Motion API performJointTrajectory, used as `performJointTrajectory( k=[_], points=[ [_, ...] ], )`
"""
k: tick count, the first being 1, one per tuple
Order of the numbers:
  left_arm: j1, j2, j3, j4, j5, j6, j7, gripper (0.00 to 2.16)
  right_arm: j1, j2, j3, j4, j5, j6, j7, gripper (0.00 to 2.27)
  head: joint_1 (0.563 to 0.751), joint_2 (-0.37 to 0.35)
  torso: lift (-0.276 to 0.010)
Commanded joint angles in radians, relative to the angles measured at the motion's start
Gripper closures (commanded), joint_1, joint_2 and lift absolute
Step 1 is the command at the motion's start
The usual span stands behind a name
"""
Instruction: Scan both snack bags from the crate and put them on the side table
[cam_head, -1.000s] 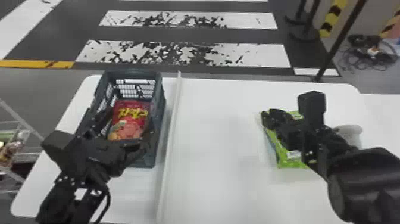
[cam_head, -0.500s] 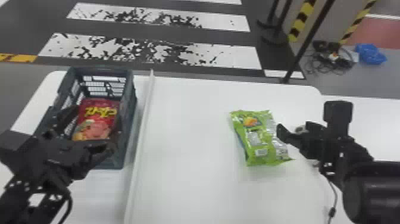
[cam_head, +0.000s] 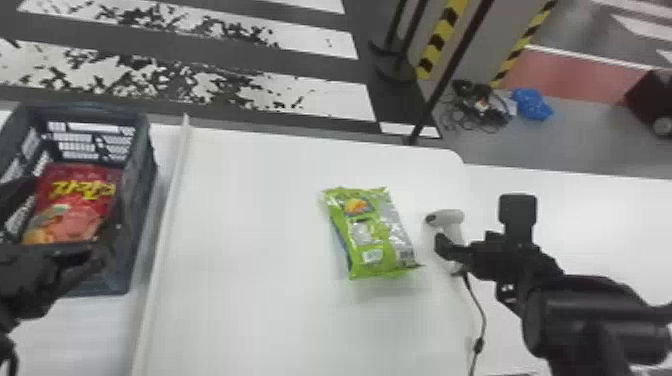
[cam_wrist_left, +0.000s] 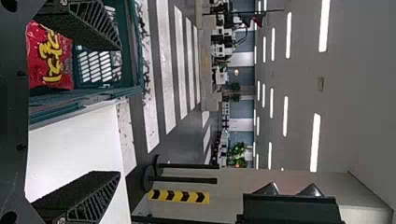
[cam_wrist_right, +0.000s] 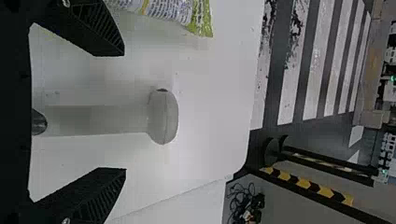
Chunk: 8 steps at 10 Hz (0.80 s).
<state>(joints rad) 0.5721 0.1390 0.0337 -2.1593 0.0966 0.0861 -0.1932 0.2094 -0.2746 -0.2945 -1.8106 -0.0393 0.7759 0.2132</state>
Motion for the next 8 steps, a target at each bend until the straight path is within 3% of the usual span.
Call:
performJointTrajectory(
  k=[1, 3, 5, 6, 7, 8],
  points=[
    [0.000, 0.001, 0.000, 0.007, 0.002, -0.007, 0.000, 0.04, -0.053, -0.031, 0.003, 0.094, -0.016, -0.013, 0.009, 0.06, 0.695, -0.294, -0.087],
    [0.002, 0.001, 0.005, 0.010, 0.003, -0.016, 0.000, 0.04, -0.116, -0.058, 0.020, 0.186, -0.020, 0.009, 0.034, 0.11, 0.695, -0.312, -0.087],
    [0.008, -0.001, 0.011, 0.012, 0.005, -0.028, 0.000, 0.04, -0.163, -0.087, 0.045, 0.251, -0.020, 0.058, 0.074, 0.54, 0.695, -0.314, -0.087],
    [0.008, -0.002, 0.011, 0.010, 0.005, -0.028, 0.000, 0.04, -0.176, -0.100, 0.051, 0.270, -0.017, 0.076, 0.092, 1.04, 0.695, -0.314, -0.087],
    [0.008, -0.004, 0.009, 0.007, 0.003, -0.028, 0.000, 0.04, -0.177, -0.098, 0.054, 0.270, -0.020, 0.089, 0.083, 2.04, 0.695, -0.313, -0.087],
    [0.008, -0.006, 0.009, 0.004, 0.003, -0.028, 0.000, 0.04, -0.177, -0.100, 0.051, 0.264, -0.025, 0.101, 0.083, 2.17, 0.695, -0.318, -0.087]
  ],
)
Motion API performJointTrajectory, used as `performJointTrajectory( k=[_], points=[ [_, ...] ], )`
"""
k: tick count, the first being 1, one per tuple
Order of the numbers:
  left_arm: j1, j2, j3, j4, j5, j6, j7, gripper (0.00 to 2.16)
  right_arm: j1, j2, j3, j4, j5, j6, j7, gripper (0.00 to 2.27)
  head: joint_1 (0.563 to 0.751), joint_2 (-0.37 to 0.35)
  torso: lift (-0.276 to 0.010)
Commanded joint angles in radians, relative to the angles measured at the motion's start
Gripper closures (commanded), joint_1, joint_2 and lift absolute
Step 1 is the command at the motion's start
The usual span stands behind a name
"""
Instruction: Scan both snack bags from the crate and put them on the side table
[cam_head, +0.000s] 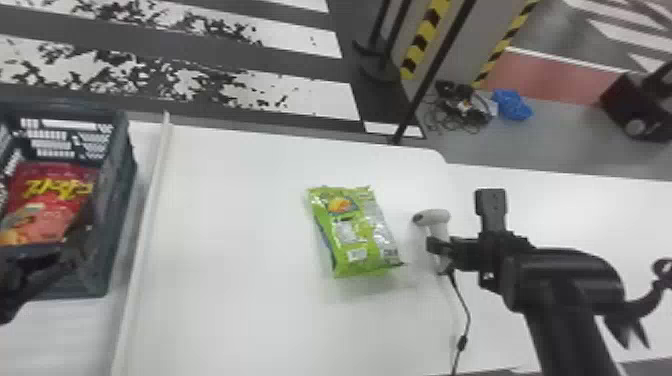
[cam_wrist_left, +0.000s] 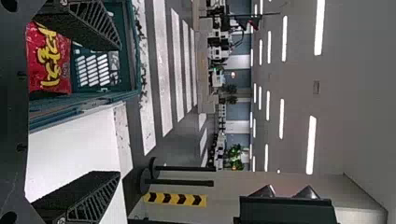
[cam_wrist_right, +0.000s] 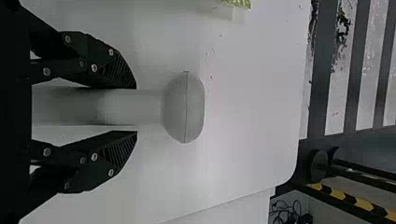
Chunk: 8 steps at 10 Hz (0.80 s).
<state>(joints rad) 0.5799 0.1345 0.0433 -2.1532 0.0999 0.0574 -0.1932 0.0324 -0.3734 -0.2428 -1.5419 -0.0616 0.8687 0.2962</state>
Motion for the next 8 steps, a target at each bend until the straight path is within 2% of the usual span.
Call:
performJointTrajectory(
  k=[1, 3, 4, 6, 8],
  points=[
    [0.000, -0.001, 0.000, -0.002, 0.000, 0.000, 0.000, 0.04, 0.001, -0.001, -0.006, -0.012, -0.003, 0.023, 0.001, 2.25, 0.695, -0.320, -0.087],
    [0.002, 0.001, -0.002, -0.004, 0.000, 0.000, 0.000, 0.04, 0.007, -0.001, -0.010, -0.044, -0.009, 0.073, 0.004, 2.25, 0.695, -0.321, -0.087],
    [0.002, 0.001, -0.002, -0.005, 0.000, 0.000, 0.000, 0.04, 0.037, 0.004, -0.029, -0.112, -0.023, 0.134, 0.003, 2.25, 0.695, -0.322, -0.087],
    [0.000, 0.004, -0.003, -0.004, 0.000, 0.000, 0.000, 0.04, 0.144, 0.027, -0.087, -0.322, -0.030, 0.303, -0.005, 2.25, 0.695, -0.326, -0.087],
    [-0.008, 0.004, -0.008, 0.004, 0.001, 0.000, 0.000, 0.04, 0.248, 0.067, -0.132, -0.504, -0.057, 0.419, -0.003, 2.25, 0.695, -0.333, -0.087]
  ],
)
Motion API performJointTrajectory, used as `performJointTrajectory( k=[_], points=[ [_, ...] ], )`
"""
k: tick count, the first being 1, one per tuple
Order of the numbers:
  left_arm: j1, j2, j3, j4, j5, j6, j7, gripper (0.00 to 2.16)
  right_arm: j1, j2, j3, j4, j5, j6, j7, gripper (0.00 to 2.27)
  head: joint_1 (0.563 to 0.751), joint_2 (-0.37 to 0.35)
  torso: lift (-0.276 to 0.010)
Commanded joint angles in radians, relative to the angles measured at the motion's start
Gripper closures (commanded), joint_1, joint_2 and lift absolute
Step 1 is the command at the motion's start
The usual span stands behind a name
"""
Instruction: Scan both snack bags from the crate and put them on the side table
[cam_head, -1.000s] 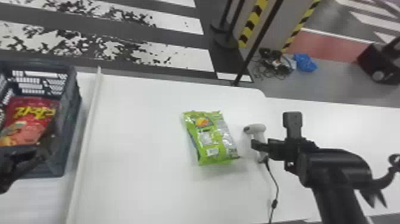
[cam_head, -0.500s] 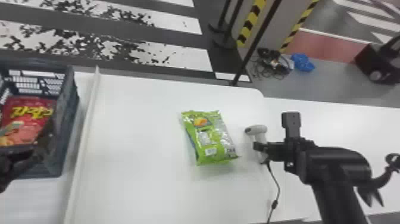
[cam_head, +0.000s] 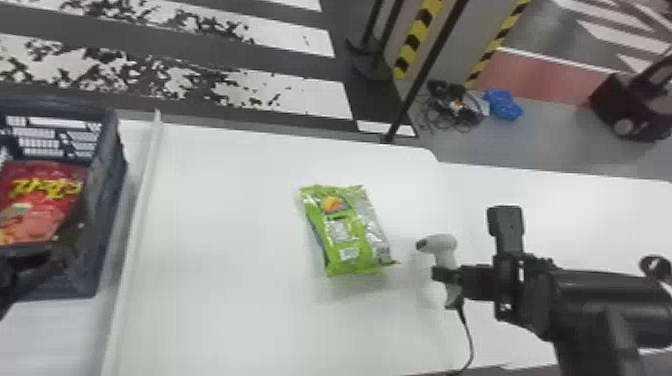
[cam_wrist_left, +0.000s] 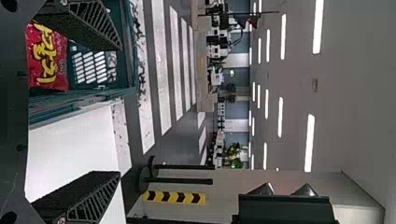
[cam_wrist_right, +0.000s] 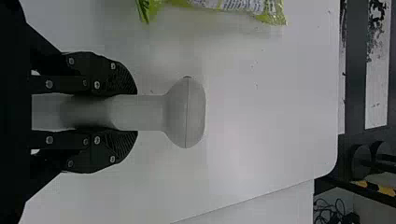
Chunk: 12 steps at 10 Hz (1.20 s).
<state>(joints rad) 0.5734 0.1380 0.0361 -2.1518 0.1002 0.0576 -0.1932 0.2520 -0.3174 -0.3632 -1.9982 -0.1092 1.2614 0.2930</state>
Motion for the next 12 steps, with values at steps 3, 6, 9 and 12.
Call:
performJointTrajectory(
  k=[3, 6, 9, 12],
  points=[
    [-0.001, 0.002, -0.002, 0.009, 0.003, 0.000, 0.000, 0.04, 0.145, 0.069, -0.022, -0.252, -0.024, 0.091, 0.003, 2.25, 0.695, -0.316, -0.087],
    [-0.001, 0.000, -0.002, 0.013, 0.003, 0.000, 0.000, 0.04, 0.179, 0.089, 0.006, -0.343, -0.029, 0.106, 0.006, 2.25, 0.695, -0.268, -0.087],
    [0.000, 0.000, -0.002, 0.013, 0.003, 0.000, 0.000, 0.04, 0.158, 0.090, 0.058, -0.358, -0.023, 0.125, 0.005, 2.25, 0.695, -0.223, -0.087],
    [0.002, -0.003, -0.002, 0.013, 0.003, -0.003, 0.000, 0.04, 0.109, 0.090, 0.109, -0.314, -0.001, 0.125, 0.003, 2.25, 0.695, -0.192, -0.087]
  ],
)
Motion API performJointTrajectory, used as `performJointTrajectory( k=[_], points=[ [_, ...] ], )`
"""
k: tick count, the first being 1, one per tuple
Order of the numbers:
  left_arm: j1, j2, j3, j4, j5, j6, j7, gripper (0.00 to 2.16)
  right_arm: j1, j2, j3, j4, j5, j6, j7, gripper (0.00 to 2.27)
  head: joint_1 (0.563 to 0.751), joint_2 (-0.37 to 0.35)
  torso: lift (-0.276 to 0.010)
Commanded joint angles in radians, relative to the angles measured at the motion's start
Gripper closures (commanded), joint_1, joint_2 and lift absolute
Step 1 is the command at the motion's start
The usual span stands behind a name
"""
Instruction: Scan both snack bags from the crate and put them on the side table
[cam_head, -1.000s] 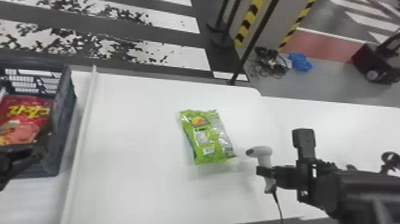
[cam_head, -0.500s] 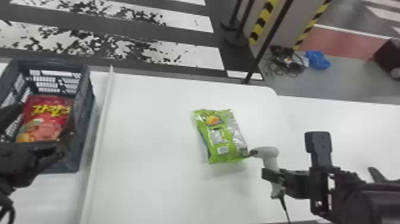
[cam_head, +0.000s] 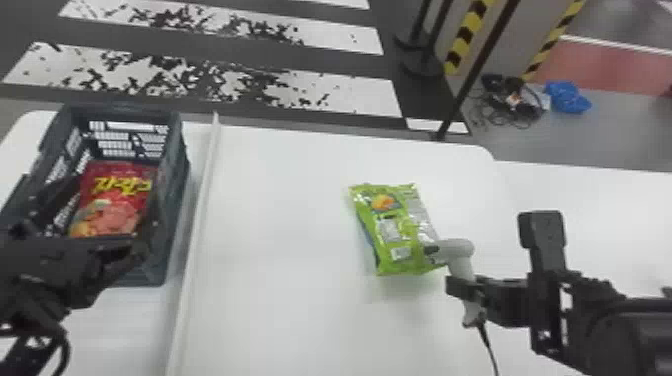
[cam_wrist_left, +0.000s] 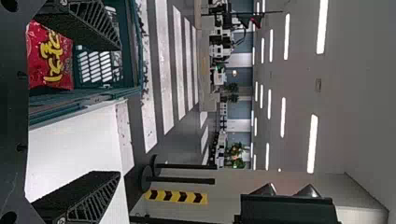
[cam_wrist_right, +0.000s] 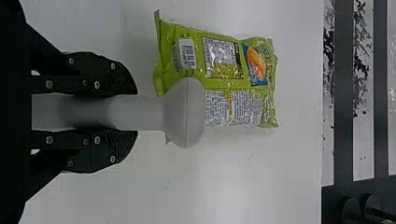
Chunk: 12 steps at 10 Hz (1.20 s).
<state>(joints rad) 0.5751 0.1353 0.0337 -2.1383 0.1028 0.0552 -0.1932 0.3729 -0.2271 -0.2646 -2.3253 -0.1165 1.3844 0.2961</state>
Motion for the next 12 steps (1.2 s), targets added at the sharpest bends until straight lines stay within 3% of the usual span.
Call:
performJointTrajectory(
  k=[1, 8, 12],
  points=[
    [0.002, 0.000, 0.002, 0.000, 0.000, -0.001, 0.000, 0.04, -0.017, 0.000, 0.016, 0.021, 0.012, 0.002, -0.002, 2.25, 0.695, -0.184, -0.087],
    [0.005, -0.003, 0.003, -0.002, -0.002, -0.001, 0.000, 0.04, -0.038, -0.003, -0.022, 0.046, 0.011, -0.057, -0.017, 2.25, 0.695, -0.183, -0.087],
    [0.009, -0.002, 0.003, -0.009, -0.002, -0.007, 0.000, 0.04, -0.173, -0.069, -0.050, 0.350, 0.012, -0.281, -0.051, 2.25, 0.695, -0.248, -0.087]
  ],
)
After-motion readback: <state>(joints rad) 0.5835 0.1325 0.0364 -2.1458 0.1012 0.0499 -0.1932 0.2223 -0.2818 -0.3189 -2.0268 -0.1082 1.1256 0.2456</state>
